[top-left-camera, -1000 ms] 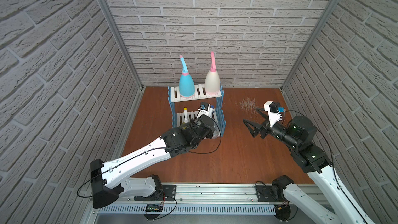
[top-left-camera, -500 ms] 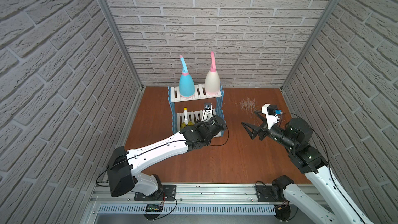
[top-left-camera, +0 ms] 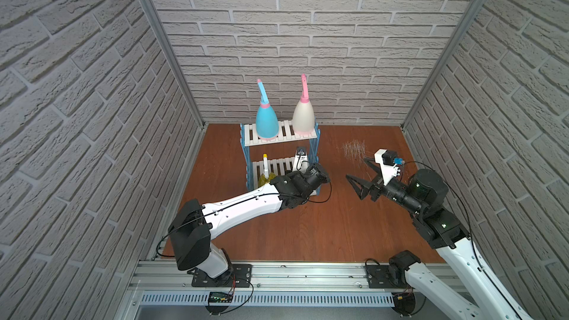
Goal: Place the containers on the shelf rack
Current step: 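Place the container on the shelf.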
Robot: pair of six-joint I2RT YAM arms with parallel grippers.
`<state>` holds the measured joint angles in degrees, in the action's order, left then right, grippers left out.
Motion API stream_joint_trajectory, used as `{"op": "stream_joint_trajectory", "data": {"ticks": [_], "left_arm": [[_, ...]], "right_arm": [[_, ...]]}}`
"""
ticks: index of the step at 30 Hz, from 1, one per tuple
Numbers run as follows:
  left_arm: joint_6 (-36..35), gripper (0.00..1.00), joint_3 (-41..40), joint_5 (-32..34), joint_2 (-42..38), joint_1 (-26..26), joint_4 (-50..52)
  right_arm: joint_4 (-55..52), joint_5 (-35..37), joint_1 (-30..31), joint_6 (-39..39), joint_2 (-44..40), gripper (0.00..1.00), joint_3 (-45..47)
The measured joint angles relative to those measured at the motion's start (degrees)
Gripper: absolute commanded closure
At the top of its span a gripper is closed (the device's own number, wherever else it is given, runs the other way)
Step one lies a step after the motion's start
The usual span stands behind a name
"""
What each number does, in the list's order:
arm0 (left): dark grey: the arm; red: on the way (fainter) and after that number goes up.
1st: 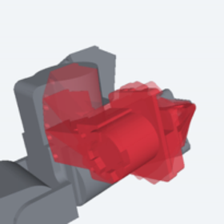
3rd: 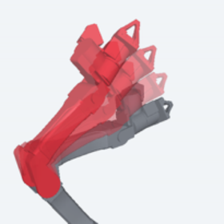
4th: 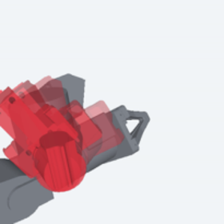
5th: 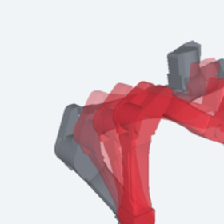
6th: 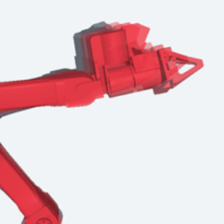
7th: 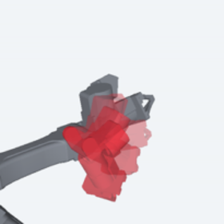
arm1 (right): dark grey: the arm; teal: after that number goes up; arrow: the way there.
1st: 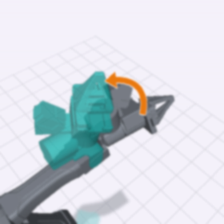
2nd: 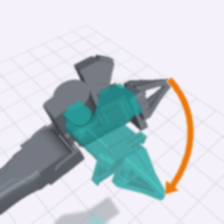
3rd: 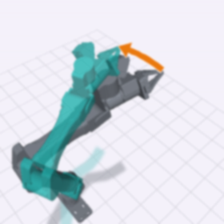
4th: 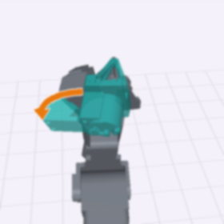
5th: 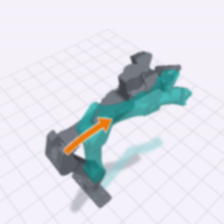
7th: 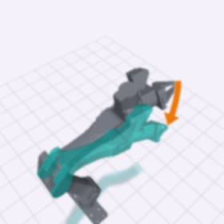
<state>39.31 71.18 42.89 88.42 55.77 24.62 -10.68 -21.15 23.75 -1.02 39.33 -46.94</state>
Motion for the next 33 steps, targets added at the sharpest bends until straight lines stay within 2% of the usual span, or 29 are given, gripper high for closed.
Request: {"op": "stream_joint_trajectory", "data": {"ticks": [33], "left_arm": [[-0.4,1.0,1.0,0.1,4.4,-1.4,-2.4]], "right_arm": [[0.0,0.0,0.0,0.9,1.1,0.01,0.0]]}}
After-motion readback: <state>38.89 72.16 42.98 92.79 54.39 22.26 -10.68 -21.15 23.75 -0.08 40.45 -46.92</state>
